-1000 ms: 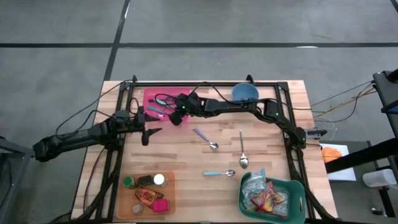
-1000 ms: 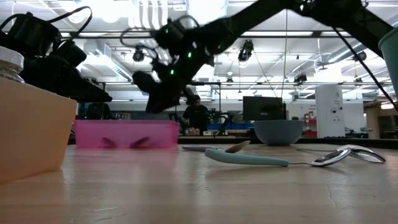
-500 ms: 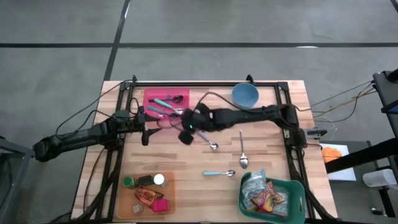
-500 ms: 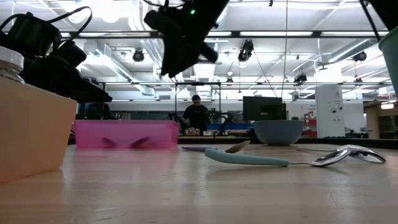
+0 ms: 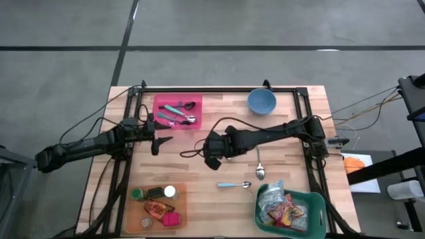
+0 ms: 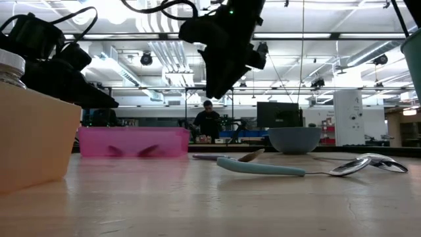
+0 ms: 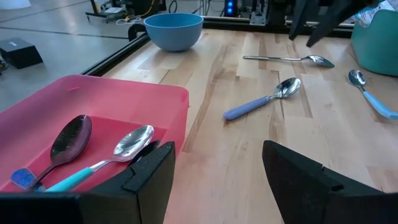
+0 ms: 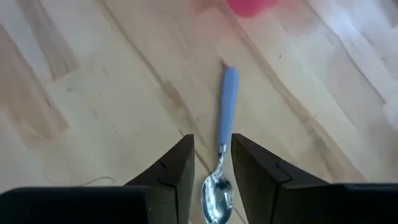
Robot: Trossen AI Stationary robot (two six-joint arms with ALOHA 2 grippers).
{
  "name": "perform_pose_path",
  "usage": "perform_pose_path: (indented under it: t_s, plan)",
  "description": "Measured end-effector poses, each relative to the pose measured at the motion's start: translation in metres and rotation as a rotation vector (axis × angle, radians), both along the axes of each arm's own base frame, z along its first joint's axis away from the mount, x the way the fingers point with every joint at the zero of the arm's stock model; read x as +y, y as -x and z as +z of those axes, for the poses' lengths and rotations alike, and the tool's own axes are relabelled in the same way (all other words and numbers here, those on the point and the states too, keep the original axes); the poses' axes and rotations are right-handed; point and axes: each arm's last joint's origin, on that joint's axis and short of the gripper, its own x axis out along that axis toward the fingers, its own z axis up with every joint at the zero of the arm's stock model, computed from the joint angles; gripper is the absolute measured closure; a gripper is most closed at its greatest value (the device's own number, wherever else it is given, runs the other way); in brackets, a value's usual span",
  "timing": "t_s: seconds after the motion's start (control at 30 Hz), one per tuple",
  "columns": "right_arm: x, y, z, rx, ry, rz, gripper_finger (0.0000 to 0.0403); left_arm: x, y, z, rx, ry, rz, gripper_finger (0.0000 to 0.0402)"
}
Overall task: Pick & Place Food Item
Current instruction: Put the purple spoon into the pink bin
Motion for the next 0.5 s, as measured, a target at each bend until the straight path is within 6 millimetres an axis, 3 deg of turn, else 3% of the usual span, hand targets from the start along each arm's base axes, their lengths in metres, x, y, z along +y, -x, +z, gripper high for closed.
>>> perform_pose_path:
  t_s: [0.5]
  plan:
    - [-0.024,0.008,-0.039,0.078,-0.162,-0.043,0.0300,0.000,0.000,0.000,0.000,0.000,0.000,0.0158]
